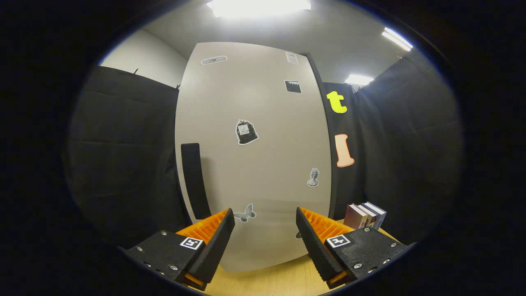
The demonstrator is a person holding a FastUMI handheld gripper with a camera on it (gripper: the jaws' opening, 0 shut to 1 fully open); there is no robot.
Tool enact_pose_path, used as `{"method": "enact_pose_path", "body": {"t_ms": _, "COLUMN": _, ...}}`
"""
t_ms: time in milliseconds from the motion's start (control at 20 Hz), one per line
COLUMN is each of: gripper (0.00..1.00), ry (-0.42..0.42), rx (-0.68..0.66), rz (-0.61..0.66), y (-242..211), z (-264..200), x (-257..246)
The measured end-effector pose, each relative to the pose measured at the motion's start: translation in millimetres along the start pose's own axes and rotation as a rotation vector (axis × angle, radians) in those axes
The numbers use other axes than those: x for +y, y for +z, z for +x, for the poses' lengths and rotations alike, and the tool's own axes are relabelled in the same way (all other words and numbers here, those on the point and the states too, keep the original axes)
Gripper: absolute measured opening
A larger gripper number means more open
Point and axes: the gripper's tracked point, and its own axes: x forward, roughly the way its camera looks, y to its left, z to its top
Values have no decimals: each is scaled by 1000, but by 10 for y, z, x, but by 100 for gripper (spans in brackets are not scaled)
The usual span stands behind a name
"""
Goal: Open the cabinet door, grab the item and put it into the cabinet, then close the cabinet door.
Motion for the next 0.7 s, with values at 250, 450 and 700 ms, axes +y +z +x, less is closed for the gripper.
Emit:
{"method": "enact_pose_path", "body": {"t_ms": 250, "gripper": 93, "ry": -17, "rx": -24, "rz": -18, "y": 17, "z": -429, "x": 1}}
{"method": "enact_pose_path", "body": {"t_ms": 450, "gripper": 93, "ry": -24, "rx": -32, "rz": -28, "y": -94, "z": -711, "x": -2}}
{"method": "enact_pose_path", "body": {"t_ms": 700, "gripper": 93, "ry": -23, "rx": -16, "rz": -7, "y": -310, "z": -955, "x": 70}}
